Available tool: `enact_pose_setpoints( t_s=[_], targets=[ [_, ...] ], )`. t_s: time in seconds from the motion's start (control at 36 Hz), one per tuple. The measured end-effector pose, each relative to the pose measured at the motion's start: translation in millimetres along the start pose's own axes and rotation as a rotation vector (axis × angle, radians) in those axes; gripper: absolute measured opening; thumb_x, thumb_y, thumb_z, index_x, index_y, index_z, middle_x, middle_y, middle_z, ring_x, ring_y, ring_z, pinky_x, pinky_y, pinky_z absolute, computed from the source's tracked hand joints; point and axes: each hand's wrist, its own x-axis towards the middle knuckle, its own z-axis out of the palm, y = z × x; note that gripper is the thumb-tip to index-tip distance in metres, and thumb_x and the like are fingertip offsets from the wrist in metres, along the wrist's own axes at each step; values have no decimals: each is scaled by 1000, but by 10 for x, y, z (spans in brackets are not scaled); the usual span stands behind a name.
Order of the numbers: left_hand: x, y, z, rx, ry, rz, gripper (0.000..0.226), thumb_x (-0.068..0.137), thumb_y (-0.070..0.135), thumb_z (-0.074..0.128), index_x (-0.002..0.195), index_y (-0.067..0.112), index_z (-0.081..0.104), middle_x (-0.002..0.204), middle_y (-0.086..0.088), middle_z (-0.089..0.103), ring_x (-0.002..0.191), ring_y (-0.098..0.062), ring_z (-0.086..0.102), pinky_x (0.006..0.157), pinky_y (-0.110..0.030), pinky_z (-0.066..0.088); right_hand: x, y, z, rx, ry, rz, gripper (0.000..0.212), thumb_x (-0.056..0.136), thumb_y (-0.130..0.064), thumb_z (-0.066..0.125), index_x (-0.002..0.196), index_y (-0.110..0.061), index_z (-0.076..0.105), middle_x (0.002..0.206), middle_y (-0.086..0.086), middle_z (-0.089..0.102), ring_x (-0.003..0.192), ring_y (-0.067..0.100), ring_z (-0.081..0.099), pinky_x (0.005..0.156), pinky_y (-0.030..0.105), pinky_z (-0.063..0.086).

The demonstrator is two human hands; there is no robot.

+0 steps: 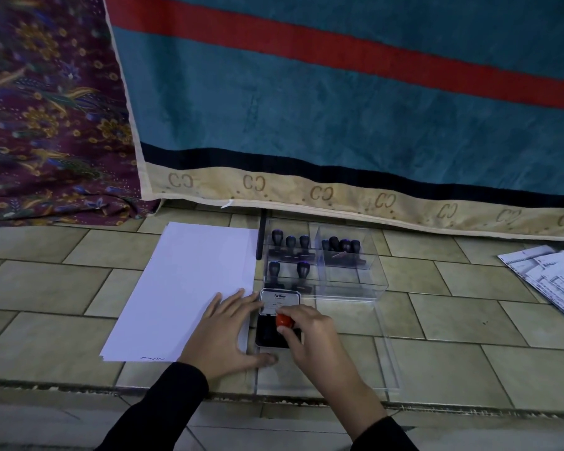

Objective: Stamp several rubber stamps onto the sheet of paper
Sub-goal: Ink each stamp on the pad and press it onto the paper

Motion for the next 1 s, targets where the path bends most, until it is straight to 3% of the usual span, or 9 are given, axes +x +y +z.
enact_pose_setpoints(
  t_s=[0.08,0.14,0.22,0.33,0.44,0.53,0.64,0.78,1.0],
  targets=[
    [4,-5,-24,-27,-28,12,95,59,94,45,140,46,29,149,36,11,140,14,-4,120,-30,-5,4,-3,4,34,19,24,28,86,-12,64,114,-12,65,110,4,68,100,14,62,90,25,52],
    [-3,-13,-58,-126,-37,-2,74,72,86,43,136,51,31,147,38,15,140,14,-1,119,-29,-4,9,-4,6,52,30,36,28,85,-11,64,113,-12,65,109,4,69,100,14,63,89,28,53],
    [0,-12,-152,-507,-29,-168,33,91,62,41,124,59,42,139,45,28,141,9,10,117,-31,8,5,-5,1,68,31,48,28,85,-12,65,114,-13,65,111,3,68,100,14,63,90,28,53],
    [49,-43,-330,-841,111,-295,23,99,35,45,115,47,57,128,35,52,127,14,38,108,-25,28,17,1,-31,69,2,52,29,87,-14,65,115,-13,64,112,2,67,100,12,63,91,25,52],
    [1,-247,-463,-721,240,-300,24,97,23,52,112,40,59,131,27,55,128,11,39,107,-25,31,35,-24,-63,80,-8,40,29,87,-17,65,116,-14,64,112,1,66,99,9,63,89,20,52],
    [-68,-490,-519,-381,292,-316,25,96,23,54,119,32,59,139,12,53,137,-4,34,112,-35,31,77,-116,-31,122,22,25,28,86,-20,66,114,-16,64,111,0,67,95,10,65,87,20,53],
    [-121,-756,-523,43,236,-372,42,97,38,48,137,24,47,153,1,36,147,-16,18,118,-45,10,182,-305,120,172,-15,-9,31,85,-23,67,116,-17,64,114,0,67,94,9,66,86,14,52],
    [-140,-858,-490,133,200,-462,55,94,54,43,144,32,37,160,1,19,149,-21,3,117,-49,1,305,-457,285,199,-129,-4,31,87,-22,66,117,-15,63,114,5,65,91,16,67,86,23,54],
    [-129,-848,-480,180,173,-481,56,94,56,40,144,33,35,160,2,19,149,-21,6,117,-50,5,336,-457,376,181,-194,17,32,85,-24,67,116,-15,65,110,5,68,93,15,65,90,28,53]
  ],
)
